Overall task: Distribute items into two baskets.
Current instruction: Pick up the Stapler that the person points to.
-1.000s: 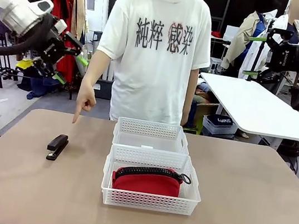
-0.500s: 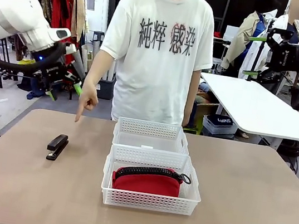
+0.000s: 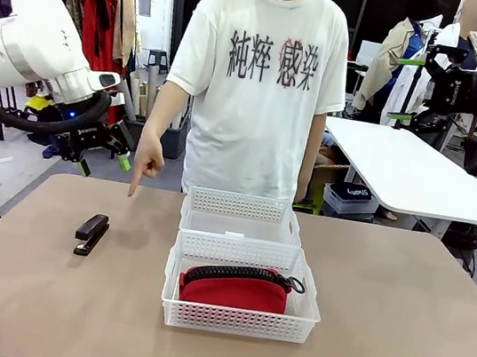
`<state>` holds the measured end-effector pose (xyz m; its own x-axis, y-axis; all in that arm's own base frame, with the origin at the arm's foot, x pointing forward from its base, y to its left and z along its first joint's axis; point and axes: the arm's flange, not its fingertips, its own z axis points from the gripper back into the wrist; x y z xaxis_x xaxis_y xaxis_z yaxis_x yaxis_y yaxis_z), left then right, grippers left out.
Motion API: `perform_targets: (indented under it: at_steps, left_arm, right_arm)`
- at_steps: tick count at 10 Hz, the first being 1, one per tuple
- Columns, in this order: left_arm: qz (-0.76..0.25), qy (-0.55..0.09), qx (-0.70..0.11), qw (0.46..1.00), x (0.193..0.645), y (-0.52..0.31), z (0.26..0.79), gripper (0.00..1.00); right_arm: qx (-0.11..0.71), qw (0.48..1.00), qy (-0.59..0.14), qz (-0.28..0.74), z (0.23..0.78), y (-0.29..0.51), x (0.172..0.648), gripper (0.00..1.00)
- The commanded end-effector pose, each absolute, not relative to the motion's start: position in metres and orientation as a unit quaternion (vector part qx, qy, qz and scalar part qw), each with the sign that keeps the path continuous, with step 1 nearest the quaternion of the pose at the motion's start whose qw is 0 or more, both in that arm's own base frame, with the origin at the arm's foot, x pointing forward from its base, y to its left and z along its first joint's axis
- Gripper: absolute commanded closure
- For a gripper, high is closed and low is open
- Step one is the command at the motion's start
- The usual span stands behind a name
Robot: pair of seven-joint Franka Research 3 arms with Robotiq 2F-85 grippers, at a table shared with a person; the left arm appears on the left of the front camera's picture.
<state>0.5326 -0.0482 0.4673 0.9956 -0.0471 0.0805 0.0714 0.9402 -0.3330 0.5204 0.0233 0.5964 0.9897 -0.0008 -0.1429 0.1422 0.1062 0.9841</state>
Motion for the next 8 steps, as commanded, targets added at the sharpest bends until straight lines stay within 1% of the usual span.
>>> perform_targets:
  at_steps: [1,3,4,5,8]
  left_arm:
    - [-0.045,-0.036,-0.136,0.989,0.532,-0.044,0.47,0.0]
    - [-0.045,-0.036,-0.136,0.989,0.532,-0.044,0.47,0.0]
    - [-0.04,-0.035,-0.151,0.987,0.532,-0.046,0.467,0.0]
    - [-0.032,-0.044,-0.1,0.994,0.535,-0.048,0.46,0.0]
    - [-0.02,-0.045,-0.027,0.998,0.549,-0.054,0.428,0.0]
  right_arm:
    - [0.674,0.736,0.051,-0.049,0.601,0.024,0.52,0.0]
    - [0.674,0.736,0.051,-0.049,0.601,0.024,0.52,0.0]
    - [0.674,0.736,0.051,-0.049,0.601,0.024,0.52,0.0]
    - [0.674,0.736,0.051,-0.049,0.601,0.024,0.52,0.0]
    - [0.674,0.736,0.051,-0.049,0.601,0.024,0.52,0.0]
